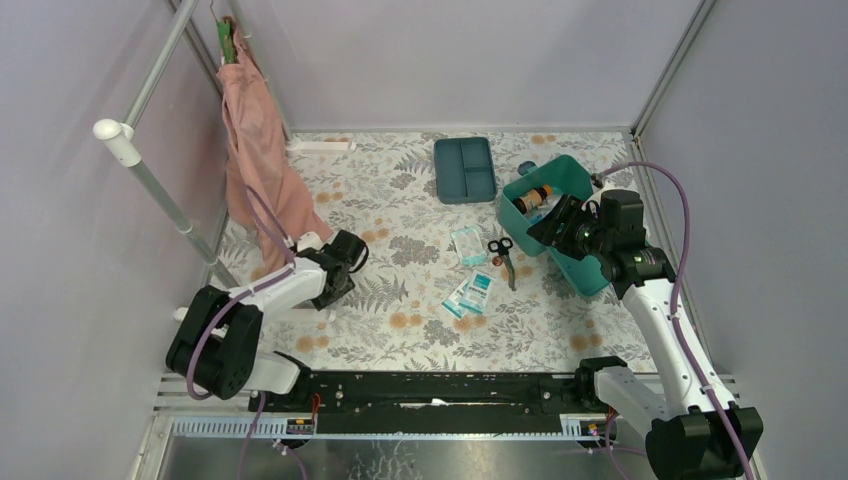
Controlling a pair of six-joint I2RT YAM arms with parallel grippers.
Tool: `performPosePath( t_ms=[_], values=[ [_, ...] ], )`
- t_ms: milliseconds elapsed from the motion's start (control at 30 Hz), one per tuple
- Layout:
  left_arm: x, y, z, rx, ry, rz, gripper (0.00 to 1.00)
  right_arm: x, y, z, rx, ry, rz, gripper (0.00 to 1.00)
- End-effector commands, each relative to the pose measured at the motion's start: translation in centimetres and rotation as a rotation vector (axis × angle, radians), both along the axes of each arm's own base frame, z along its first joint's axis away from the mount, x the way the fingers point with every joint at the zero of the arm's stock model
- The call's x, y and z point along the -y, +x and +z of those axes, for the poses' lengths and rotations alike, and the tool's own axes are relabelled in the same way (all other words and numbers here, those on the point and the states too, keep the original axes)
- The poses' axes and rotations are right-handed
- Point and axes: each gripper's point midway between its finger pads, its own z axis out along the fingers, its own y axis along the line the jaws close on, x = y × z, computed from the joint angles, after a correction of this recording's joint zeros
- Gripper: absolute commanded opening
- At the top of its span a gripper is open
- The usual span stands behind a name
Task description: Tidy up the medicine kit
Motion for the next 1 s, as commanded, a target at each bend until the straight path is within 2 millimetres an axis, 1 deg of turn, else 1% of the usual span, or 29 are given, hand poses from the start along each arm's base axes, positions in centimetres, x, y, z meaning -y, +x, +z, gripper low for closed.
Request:
performPosePath(
  t_ms=[0, 100, 133, 233, 300, 367, 433, 533, 633, 700, 800, 867, 967],
  values=[
    [2.2, 2.3, 0.7, 0.043, -0.017, -0.12, 0.56, -0.3, -0.7, 0.0, 0.003, -0.005, 0.032, 0.65],
    [5.4, 3.1, 1.3, 0.062, -0.017, -0.251, 0.54, -0.3, -0.7, 0.0, 0.002, -0.003, 0.03, 0.65],
    [6.7, 3.4, 1.6, 0.073, -0.02, -0.296, 0.54, -0.4, -0.7, -0.1, 0.0, -0.002, 0.031, 0.65],
    [11.4, 3.1, 1.7, 0.092, -0.026, -0.464, 0.53, -0.3, -0.8, -0.1, -0.001, -0.001, 0.03, 0.65],
    [14.3, 2.5, 1.8, 0.101, -0.022, -0.568, 0.53, -0.3, -0.8, -0.2, -0.002, -0.006, 0.027, 0.65],
    [16.6, 1.6, 1.7, 0.101, -0.003, -0.662, 0.53, 0.0, -0.8, -0.2, 0.0, -0.016, 0.017, 0.65],
    [18.0, 0.5, 1.6, 0.097, 0.034, -0.732, 0.54, 0.2, -0.8, -0.3, -0.001, -0.025, 0.011, 0.65],
    [19.0, -0.8, 1.7, 0.097, 0.043, -0.769, 0.59, 0.3, -0.9, -0.4, -0.003, -0.026, 0.003, 0.65],
    [19.1, -1.4, 2.3, 0.12, 0.014, -0.771, 0.69, 0.2, -1.0, -0.7, -0.011, -0.02, 0.001, 0.66],
    [19.1, -1.5, 3.3, 0.147, -0.014, -0.767, 0.74, 0.1, -1.1, -0.8, -0.018, -0.014, 0.004, 0.66],
    [18.7, -1.6, 5.3, 0.202, -0.05, -0.757, 0.76, -0.2, -1.3, -1.1, -0.03, -0.005, 0.02, 0.65],
    [18.2, -1.5, 7.3, 0.254, -0.068, -0.741, 0.77, -0.6, -1.4, -1.1, -0.035, 0.013, 0.042, 0.65],
    [16.7, -1.0, 10.5, 0.34, -0.094, -0.703, 0.78, -2.3, -1.6, -1.0, -0.035, 0.031, 0.095, 0.65]
  ],
)
